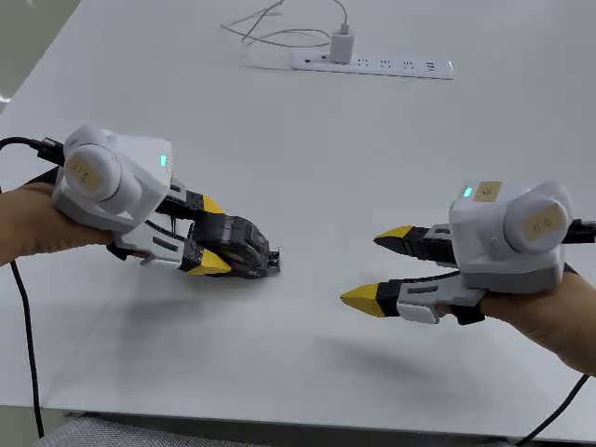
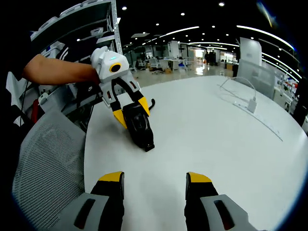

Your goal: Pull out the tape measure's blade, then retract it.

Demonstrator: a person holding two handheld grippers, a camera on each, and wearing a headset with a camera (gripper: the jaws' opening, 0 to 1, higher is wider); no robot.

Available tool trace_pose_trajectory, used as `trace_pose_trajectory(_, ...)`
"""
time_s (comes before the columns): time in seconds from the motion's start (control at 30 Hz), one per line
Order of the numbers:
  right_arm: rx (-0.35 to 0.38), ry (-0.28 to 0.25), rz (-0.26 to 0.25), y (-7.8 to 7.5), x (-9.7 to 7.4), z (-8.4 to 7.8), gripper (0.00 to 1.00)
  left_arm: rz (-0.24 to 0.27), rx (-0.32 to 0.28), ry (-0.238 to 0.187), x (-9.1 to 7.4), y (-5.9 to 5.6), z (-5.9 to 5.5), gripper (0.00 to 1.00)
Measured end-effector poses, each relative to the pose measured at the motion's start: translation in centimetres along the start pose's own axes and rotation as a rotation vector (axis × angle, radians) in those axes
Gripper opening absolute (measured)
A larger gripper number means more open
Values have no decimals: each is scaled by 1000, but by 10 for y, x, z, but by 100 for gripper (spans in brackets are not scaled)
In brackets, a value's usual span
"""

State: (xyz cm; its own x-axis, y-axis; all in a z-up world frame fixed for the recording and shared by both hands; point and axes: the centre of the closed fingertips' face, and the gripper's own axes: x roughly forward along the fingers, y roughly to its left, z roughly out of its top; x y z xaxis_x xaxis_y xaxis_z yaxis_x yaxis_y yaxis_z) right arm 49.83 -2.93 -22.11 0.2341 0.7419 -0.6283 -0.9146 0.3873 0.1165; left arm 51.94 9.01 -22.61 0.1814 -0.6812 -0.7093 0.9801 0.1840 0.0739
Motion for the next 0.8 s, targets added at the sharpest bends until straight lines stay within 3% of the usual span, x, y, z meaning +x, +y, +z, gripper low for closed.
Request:
trace_pose_trajectory(0.43, -146, 35, 69, 3, 35, 14, 31, -2, 1, -4, 0, 0, 0, 28)
trace_pose_trajectory(0.8, -214, 72, 121, 5, 61, 15, 28, -5, 4, 0, 0, 1, -1, 28)
